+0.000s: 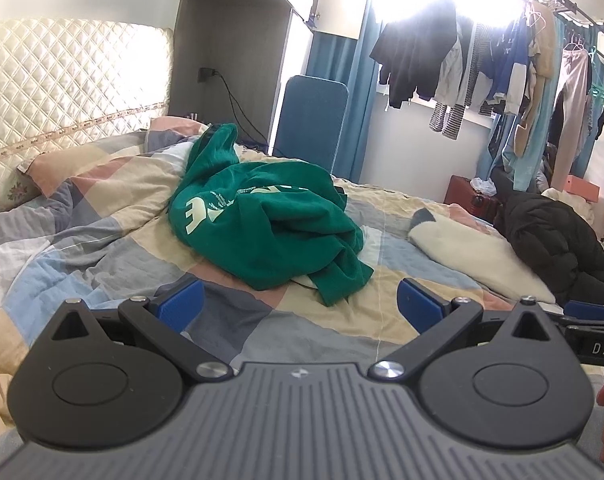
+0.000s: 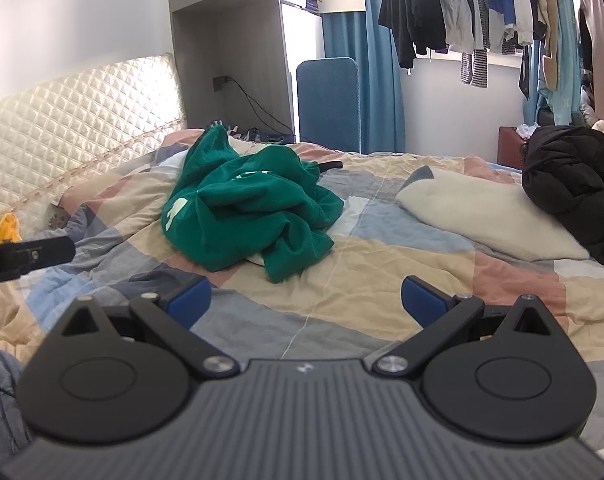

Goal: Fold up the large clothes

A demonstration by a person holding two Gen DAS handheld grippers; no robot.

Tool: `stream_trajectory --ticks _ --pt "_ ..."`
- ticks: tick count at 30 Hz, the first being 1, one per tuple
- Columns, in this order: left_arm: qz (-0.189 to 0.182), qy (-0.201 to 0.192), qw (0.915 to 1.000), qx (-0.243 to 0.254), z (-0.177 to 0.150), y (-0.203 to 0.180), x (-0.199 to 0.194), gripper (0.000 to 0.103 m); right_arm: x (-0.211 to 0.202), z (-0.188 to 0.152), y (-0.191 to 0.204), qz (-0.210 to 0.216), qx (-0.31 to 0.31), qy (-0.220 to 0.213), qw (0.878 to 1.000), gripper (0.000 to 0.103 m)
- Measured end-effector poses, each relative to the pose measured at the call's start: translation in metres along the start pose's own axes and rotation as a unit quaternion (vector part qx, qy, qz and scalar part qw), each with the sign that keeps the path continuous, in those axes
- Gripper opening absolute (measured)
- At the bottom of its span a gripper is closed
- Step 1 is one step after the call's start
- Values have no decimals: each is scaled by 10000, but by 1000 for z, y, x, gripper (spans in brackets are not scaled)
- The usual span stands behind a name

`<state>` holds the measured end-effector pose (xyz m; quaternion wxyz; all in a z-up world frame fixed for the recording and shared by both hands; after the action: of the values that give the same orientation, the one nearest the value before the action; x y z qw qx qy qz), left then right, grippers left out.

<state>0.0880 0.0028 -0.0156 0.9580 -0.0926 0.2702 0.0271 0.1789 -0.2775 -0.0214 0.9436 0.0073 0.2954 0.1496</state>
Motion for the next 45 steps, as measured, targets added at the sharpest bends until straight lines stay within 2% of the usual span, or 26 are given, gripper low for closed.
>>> stream_trajectory --ticks 8,20,25,29,35,40,43,45 --pt "31 107 9999 -68 22 6 31 103 21 19 -3 73 134 112 9998 103" --pt "74 350 9990 -274 56 19 112 103 90 44 -7 97 224 532 9983 103" --pt "147 548 9979 -315 68 24 168 103 131 57 -7 105 224 681 9974 103" --pt "39 680 9971 -344 74 26 220 103 171 67 -8 52 259 803 9964 103" --pt "-406 859 9924 -783 75 36 314 103 251 77 -22 -114 543 962 9938 103" --pt "-491 859 9871 -1255 76 54 385 103 318 80 -31 161 898 1089 9899 103" --pt "-522 802 9807 -1703 75 73 415 102 358 86 -40 274 1216 1111 9860 103" --pt "-418 646 9796 -1854 74 86 429 102 382 94 -50 361 1533 1029 9821 103"
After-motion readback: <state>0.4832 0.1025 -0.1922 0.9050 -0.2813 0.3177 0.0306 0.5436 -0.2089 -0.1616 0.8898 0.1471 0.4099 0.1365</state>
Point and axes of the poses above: each gripper's, at about its wrist camera, not at the fingertips, and x roughly the way its jaws point, y to its left, z to its top, the point moved 8 cm from there along x, roughly the way its jaws point, and after that the axes turned 6 degrees about y, right-handed, at the moved point
